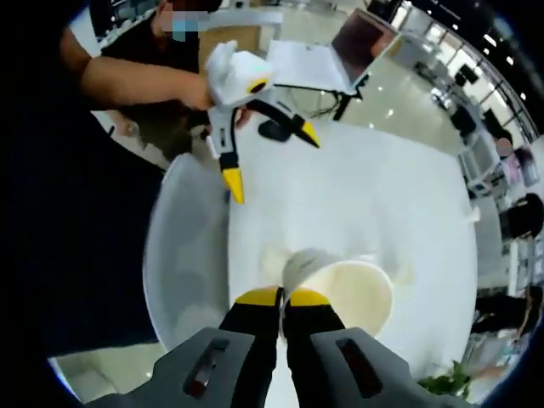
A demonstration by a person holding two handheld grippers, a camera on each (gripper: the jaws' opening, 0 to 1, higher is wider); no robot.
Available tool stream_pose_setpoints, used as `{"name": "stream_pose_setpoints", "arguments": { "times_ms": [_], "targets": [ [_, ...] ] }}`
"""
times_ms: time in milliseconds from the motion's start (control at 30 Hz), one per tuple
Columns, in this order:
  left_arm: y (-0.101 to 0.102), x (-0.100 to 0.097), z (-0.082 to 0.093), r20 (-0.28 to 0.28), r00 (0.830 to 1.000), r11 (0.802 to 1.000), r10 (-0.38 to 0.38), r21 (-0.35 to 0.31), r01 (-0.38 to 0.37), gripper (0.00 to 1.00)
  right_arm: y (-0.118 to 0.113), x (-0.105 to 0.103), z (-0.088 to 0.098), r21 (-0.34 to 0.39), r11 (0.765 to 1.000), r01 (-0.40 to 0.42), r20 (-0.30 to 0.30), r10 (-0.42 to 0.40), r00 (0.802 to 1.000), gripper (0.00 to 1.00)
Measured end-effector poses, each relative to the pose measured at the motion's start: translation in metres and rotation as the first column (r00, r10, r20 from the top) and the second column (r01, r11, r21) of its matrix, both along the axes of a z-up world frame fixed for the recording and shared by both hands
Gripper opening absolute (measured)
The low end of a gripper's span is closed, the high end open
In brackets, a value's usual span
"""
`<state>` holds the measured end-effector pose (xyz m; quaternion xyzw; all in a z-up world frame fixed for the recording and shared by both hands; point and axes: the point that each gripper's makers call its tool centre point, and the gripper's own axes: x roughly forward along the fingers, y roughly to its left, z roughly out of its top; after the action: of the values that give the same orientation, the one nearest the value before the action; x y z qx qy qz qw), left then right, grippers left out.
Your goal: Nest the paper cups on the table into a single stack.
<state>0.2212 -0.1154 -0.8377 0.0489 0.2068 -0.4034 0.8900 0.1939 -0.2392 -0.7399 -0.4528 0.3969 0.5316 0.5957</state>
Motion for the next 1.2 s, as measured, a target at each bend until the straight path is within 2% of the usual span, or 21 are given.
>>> {"name": "stream_pose_setpoints", "arguments": {
  "times_ms": [267,633,1200],
  "targets": [
    [0.005,0.0,-0.007,-0.042,0.999,1.0,0.004,-0.004,-0.004,0.98,0.001,0.004,-0.005,-0.054,0.999,0.01,-0.003,-0.01,1.0,0.0],
    [0.001,0.0,-0.007,-0.042,0.999,1.0,-0.003,-0.006,0.003,0.98,0.002,0.003,-0.014,-0.086,0.996,-0.006,-0.022,0.004,1.0,0.0],
    [0.001,-0.007,-0.012,-0.044,0.999,1.0,0.006,0.0,-0.006,0.98,0.008,0.002,-0.057,-0.095,0.996,0.002,-0.076,-0.009,0.997,0.0]
  ]
}}
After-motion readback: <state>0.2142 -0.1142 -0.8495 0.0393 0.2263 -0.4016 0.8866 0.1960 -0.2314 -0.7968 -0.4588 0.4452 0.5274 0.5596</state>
